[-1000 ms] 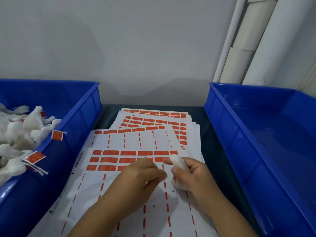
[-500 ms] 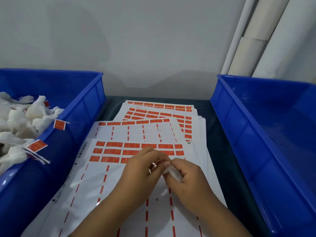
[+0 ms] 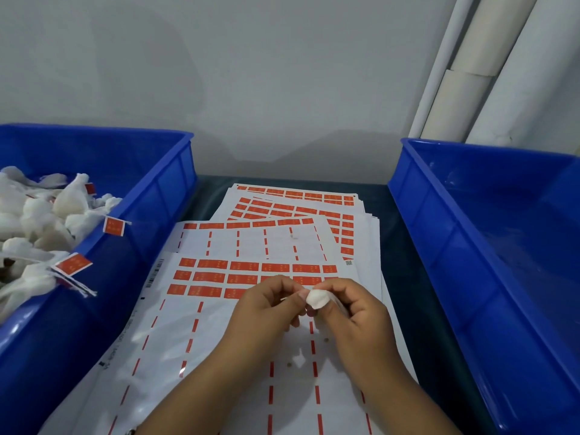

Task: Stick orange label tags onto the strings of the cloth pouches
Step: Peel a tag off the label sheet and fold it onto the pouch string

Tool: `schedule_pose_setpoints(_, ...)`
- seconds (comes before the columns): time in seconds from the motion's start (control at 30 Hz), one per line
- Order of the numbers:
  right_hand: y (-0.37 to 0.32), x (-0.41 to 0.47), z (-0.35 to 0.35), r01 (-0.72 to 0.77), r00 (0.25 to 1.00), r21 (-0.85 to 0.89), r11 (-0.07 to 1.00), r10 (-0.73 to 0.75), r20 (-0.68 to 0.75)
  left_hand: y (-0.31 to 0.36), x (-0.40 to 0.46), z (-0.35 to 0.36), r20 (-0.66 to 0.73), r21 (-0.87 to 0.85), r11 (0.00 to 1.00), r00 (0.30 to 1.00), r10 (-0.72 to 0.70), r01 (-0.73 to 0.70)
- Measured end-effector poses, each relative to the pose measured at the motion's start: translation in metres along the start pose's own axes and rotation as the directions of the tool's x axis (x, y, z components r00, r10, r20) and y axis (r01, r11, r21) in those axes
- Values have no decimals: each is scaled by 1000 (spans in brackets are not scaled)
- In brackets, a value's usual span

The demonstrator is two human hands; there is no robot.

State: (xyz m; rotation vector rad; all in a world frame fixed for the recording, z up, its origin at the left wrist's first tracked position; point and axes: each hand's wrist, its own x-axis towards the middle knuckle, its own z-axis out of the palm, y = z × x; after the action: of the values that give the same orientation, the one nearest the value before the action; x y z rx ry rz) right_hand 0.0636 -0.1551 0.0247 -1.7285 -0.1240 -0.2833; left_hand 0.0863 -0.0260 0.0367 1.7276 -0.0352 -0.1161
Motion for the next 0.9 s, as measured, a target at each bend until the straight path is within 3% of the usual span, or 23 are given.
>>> schedule_pose_setpoints(0.17, 0, 1, 0, -47, 998, 42, 998, 49, -49, 1, -2, 1, -39, 53, 996, 997, 73, -71)
schedule_pose_setpoints(0.43, 8, 8, -1, -210, 966, 107, 972, 223, -133, 0, -1, 3, -170, 98, 995, 985, 10, 7)
schedule_pose_setpoints(0.53, 8, 8, -2, -248, 954, 165, 954, 271, -130, 1, -3, 4, -72, 38, 998, 996, -54, 57)
schedule_pose_setpoints(0.7, 4, 4, -2, -182, 982, 144, 973, 187, -24, 2, -3, -1, 133, -167, 966, 975, -178, 199)
schedule_pose_setpoints(0.9, -4, -1, -6, -80, 997, 83, 993, 79, 19, 3, -2, -5, 252, -279, 906, 934, -253, 320)
